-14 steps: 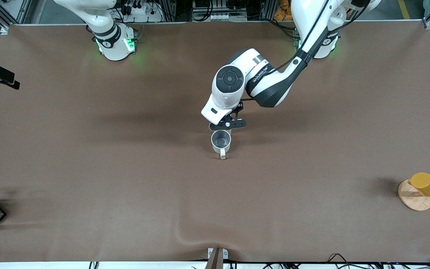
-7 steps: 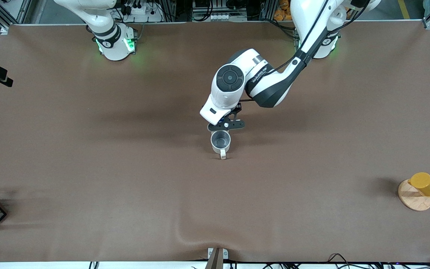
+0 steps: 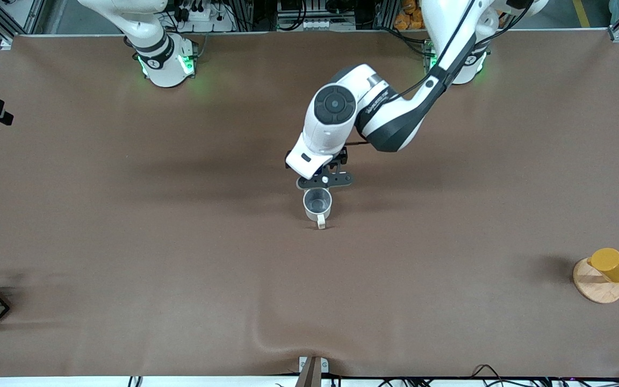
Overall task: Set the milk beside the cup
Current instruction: 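Set the carton down, open the left gripper and lift away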
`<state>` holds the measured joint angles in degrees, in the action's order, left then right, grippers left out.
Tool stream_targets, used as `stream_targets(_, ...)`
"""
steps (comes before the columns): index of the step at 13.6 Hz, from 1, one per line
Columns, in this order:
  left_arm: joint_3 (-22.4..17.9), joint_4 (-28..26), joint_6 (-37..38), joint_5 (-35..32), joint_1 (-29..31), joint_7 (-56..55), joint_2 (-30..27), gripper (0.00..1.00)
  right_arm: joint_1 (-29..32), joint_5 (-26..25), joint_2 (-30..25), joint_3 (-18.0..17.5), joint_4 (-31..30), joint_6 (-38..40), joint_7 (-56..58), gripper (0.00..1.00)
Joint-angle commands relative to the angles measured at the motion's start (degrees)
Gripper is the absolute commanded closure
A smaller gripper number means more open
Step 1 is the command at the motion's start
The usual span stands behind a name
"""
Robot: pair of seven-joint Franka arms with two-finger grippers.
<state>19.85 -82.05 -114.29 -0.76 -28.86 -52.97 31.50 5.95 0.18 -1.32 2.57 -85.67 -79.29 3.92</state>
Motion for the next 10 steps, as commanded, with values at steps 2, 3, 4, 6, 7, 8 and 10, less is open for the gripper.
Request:
stream_targets(2,-1.74,-0.48,4.68,-2.29,2.48,-0.90,-8.54,0.00,1.34,0.52,0.17,-0.63,0.77,-0.25,-0.66,0.00)
stream_targets(3,-2.70,-0.48,5.65,-4.75,4.50,-0.38,-11.44,0.00,1.34,0.52,0.17,-0.72,0.77,-0.25,-0.66,0.00)
stream_targets(4,-3.06,-0.57,6.62,-6.77,7.82,0.41,-13.90,0.00,1.43,0.61,0.17,-0.64,0.77,-0.25,-0.66,0.00)
stream_targets(6,-3.15,-0.57,12.22,-7.06,14.42,6.70,-17.34,0.00,1.25,0.35,0.17,-0.63,0.77,-0.25,-0.14,0.00)
stream_targets(7,-3.15,-0.74,15.12,-6.62,18.02,13.09,-19.09,0.00,1.08,0.35,0.17,-0.72,0.77,-0.51,-0.05,0.00)
stream_targets(8,-2.89,-0.92,16.46,-6.18,22.40,19.16,-20.50,0.00,0.99,0.52,0.17,-0.81,0.77,-0.78,-0.22,0.00)
stream_targets(10,-2.80,-1.09,17.69,-4.78,29.01,28.15,-22.26,0.00,0.99,1.14,0.00,-0.81,0.77,-0.69,-0.14,0.00)
